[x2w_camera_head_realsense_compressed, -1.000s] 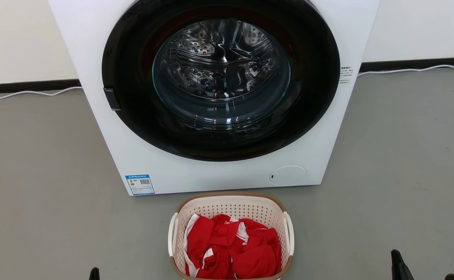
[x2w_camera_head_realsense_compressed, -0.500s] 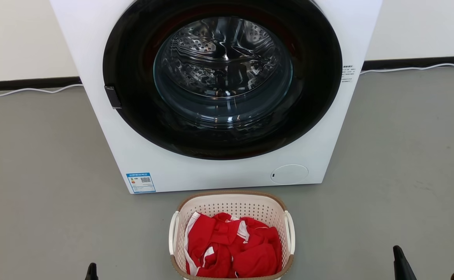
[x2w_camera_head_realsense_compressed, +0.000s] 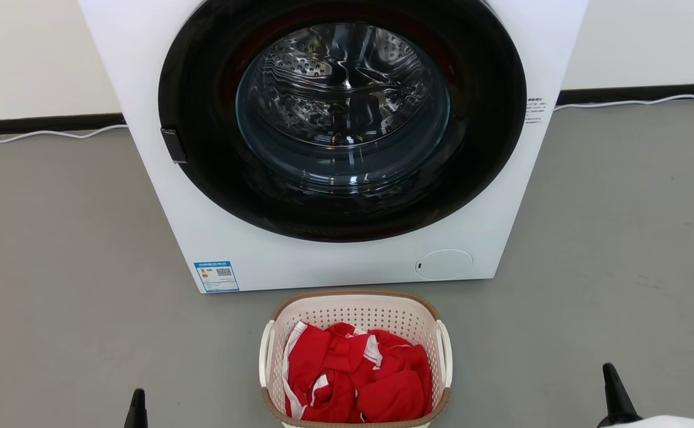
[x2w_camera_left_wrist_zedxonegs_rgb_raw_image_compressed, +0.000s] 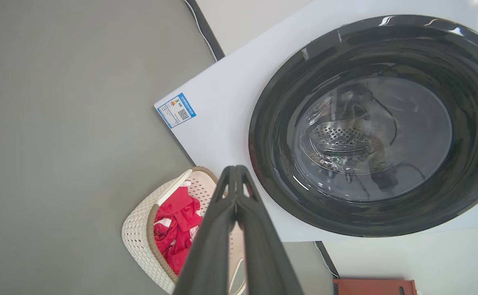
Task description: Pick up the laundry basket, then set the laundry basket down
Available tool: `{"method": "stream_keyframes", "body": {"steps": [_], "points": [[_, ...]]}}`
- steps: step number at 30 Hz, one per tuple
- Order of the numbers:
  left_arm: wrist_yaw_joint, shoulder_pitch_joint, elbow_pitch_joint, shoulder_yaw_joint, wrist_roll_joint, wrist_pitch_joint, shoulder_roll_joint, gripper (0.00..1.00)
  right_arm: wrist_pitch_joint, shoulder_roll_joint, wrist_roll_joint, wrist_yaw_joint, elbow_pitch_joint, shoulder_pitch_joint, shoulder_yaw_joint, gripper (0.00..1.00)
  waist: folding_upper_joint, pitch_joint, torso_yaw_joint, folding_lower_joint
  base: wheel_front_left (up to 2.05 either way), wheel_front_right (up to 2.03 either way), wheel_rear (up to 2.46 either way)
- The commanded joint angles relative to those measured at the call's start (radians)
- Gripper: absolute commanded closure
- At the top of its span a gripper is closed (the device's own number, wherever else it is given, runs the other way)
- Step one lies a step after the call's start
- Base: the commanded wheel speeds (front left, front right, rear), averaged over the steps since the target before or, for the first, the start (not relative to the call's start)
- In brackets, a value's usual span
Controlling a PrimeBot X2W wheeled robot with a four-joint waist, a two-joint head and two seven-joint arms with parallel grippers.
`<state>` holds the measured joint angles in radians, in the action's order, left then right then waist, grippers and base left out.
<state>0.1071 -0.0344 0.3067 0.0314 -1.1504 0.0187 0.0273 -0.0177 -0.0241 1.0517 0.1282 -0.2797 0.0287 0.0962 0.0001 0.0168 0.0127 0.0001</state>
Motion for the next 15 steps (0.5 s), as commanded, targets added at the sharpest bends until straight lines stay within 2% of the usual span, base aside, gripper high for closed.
{"method": "stream_keyframes", "body": {"steps": [1, 15], "points": [[0.009, 0.059, -0.030, 0.027, -0.031, -0.010, 0.017, 1.00, 0.009, -0.018, 0.037, 0.002, 0.027, -0.049, -0.008, 1.00, -0.0001, -0.001, -0.001, 0.0000, 0.00, 0.00, 0.00], [0.014, 0.086, -0.041, 0.045, -0.172, -0.051, 0.019, 1.00, 0.049, -0.020, 0.209, 0.002, 0.030, -0.078, 0.001, 1.00, -0.0001, -0.007, -0.005, 0.0000, 0.00, 0.00, 0.00]]}}
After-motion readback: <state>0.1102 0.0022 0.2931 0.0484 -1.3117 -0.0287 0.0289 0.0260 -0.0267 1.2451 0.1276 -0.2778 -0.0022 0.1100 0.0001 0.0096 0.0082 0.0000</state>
